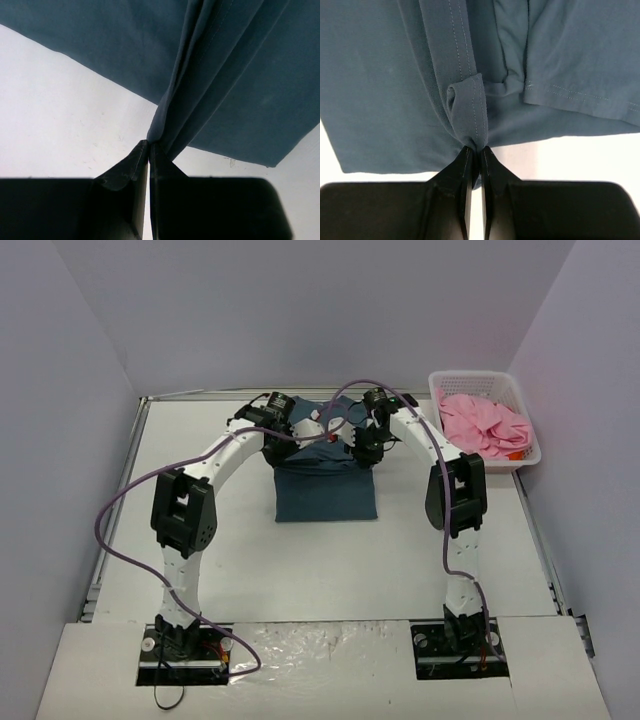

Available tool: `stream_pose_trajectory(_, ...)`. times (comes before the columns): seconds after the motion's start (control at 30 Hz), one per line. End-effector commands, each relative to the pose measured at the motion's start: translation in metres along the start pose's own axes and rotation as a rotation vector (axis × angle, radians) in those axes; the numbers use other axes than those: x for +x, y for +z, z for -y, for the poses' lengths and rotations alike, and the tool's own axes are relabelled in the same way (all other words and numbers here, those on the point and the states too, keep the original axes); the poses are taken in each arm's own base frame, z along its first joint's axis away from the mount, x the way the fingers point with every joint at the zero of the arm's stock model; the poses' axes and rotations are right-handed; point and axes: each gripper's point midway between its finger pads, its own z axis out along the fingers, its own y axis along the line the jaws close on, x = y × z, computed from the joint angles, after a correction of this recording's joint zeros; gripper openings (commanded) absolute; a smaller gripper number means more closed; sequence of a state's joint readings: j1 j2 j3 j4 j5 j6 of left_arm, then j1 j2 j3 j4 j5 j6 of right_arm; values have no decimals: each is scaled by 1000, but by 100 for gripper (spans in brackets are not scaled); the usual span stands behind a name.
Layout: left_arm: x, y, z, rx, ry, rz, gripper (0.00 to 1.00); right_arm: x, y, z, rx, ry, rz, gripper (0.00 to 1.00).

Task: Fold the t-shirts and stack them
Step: Fold the folded rectangular tshirt in 1/3 of the way

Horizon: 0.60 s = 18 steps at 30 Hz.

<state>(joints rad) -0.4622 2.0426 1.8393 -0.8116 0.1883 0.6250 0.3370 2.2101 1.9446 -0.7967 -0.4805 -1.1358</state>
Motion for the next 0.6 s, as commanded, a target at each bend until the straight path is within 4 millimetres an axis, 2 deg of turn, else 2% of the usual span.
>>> stream_pose_trajectory(0.0, -27, -12, -4, -14, 105, 70, 3, 8, 2, 13, 21, 85, -6, 0)
stream_pose_trajectory(0.2, -30, 2, -10, -22, 101, 69, 2, 15, 11, 19, 16, 97, -15, 0)
stream_pose_trajectory(0.23, -33, 2, -13, -28, 103, 76, 2, 17, 15, 19, 13, 101, -18, 8)
stream_pose_trajectory(0.3, -36, 5, -17, -32, 104, 78, 3, 20, 17, 22, 14, 110, -21, 14)
stream_pose_trajectory(0.33, -37, 7, -18, -36, 104, 77, 5, 20, 18, 25, 18, 113, -23, 21)
stream_pose_trajectory(0.37, -39, 8, -25, -71, 101, 81, 15, 21, 17, 27, 26, 119, -28, 32)
stream_pose_trajectory(0.4, -41, 8, -29, -91, 97, 86, 22, 20, 16, 32, 41, 118, -24, 38)
stream_pose_trajectory(0.43, -43, 7, -32, -102, 94, 97, 25, 20, 16, 35, 47, 122, -23, 42)
stream_pose_trajectory(0.47, -48, 1, -44, -168, 81, 106, 25, 19, 15, 40, 60, 134, -16, 43)
stream_pose_trajectory(0.53, -53, -6, -52, -212, 73, 124, 27, 11, 6, 56, 111, 144, 18, 45)
stream_pose_trajectory(0.57, -58, -14, -58, -244, 68, 143, 27, 8, 3, 61, 126, 149, 26, 47)
